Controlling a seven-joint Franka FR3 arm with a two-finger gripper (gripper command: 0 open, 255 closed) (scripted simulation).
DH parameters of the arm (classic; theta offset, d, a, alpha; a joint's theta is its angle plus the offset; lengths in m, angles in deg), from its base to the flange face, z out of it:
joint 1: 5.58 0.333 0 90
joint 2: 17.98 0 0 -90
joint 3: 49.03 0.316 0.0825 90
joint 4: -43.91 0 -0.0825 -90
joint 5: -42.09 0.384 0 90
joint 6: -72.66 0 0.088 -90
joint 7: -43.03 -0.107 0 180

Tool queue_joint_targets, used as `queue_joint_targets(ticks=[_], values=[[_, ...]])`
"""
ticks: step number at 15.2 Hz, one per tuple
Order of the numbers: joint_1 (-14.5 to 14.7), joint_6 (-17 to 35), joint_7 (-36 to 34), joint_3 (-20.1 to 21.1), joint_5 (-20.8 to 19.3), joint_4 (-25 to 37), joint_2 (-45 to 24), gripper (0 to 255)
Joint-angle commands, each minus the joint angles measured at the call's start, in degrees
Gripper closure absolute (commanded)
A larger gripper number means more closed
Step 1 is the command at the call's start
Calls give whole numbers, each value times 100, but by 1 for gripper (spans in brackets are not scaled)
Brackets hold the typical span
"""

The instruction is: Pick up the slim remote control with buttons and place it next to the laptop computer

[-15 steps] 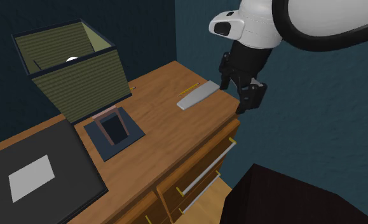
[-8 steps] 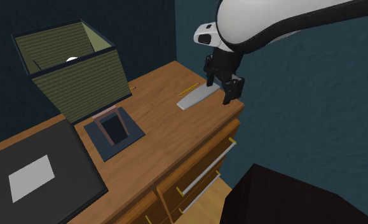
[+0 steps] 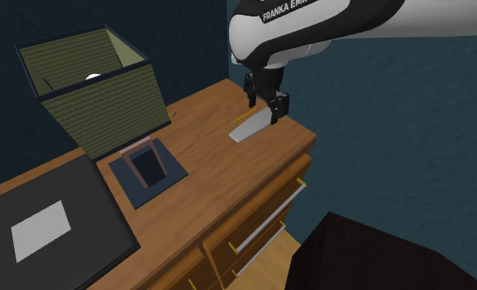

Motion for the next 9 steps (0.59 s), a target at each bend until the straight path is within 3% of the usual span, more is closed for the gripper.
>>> queue_joint_targets(ticks=[1, 9], values=[[-272, -49, 465, 147, 261, 509, -549, 0], [-387, 389, 625, 296, 475, 364, -884, 0]])
